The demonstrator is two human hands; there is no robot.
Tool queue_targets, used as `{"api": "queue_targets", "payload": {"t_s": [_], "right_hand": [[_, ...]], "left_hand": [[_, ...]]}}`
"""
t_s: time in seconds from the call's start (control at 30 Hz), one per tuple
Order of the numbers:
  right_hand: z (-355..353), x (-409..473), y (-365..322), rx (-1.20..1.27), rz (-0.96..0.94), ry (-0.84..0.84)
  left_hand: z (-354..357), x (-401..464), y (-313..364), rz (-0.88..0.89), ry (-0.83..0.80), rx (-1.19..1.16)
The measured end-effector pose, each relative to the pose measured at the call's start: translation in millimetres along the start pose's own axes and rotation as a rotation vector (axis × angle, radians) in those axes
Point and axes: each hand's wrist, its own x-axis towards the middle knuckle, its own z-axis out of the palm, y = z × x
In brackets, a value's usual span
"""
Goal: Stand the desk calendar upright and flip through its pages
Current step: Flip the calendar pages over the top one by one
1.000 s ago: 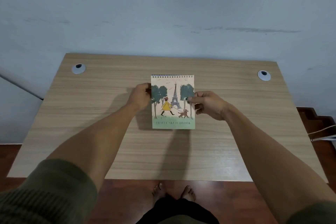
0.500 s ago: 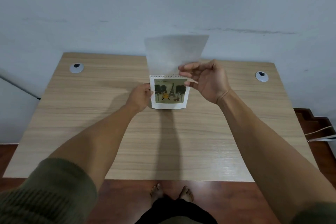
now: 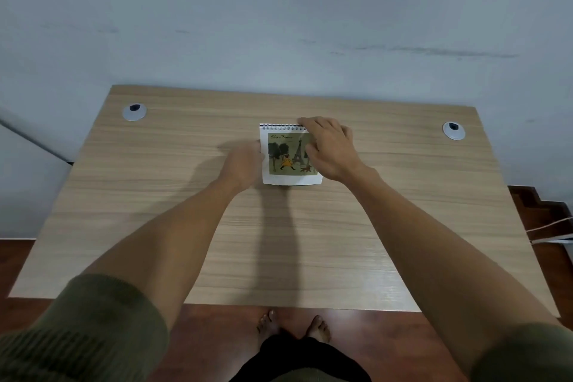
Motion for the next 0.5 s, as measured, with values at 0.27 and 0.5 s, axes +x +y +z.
{"api": "queue_targets", "payload": {"t_s": [0.27, 0.5], "right_hand": [[7, 11, 2, -0.1, 0.004, -0.059], [34, -18, 4, 0.264, 0.292, 0.349]], "left_hand": [[3, -1, 3, -0.021, 0.009, -0.027], [2, -2, 6, -0.016, -0.008, -0.076]]}}
